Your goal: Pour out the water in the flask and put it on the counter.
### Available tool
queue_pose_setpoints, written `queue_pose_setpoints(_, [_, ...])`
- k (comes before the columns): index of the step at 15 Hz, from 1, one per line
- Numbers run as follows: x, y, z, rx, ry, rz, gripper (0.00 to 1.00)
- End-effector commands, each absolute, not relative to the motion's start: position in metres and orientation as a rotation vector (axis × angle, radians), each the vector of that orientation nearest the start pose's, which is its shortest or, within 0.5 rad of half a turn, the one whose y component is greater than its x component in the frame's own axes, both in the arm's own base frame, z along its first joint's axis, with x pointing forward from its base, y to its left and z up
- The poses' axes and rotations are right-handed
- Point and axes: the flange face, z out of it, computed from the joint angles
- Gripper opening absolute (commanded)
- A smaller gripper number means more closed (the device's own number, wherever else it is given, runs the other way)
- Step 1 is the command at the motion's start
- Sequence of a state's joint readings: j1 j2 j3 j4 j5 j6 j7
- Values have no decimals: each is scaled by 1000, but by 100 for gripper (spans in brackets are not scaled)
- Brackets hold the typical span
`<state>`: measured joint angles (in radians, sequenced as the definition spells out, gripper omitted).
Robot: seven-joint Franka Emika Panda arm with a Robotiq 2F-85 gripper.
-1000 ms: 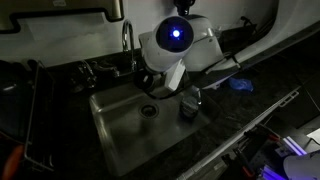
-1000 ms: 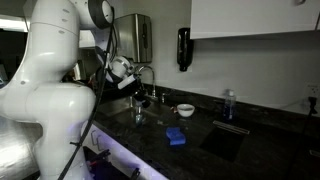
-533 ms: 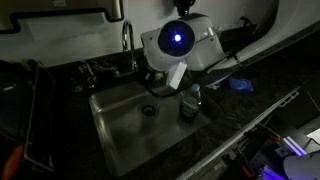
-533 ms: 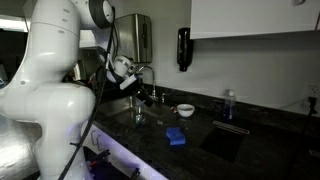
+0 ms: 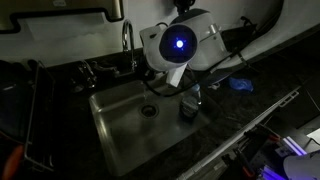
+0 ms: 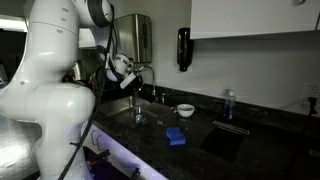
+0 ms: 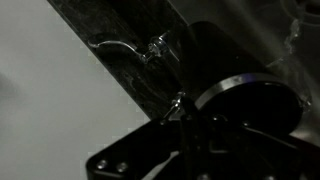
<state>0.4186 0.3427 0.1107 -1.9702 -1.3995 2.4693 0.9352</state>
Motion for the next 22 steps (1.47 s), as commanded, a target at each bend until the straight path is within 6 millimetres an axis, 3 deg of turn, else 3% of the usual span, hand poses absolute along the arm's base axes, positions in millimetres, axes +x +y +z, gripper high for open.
queue_pose_setpoints(1, [535, 309, 332, 2213, 803, 947, 2])
queue_pose_setpoints(8, [533, 309, 332, 2198, 816, 939, 2])
queue_pose_setpoints(15, [540, 298, 328, 2501, 835, 834, 2])
queue_pose_setpoints(22, [550, 276, 319, 2775, 872, 602, 2])
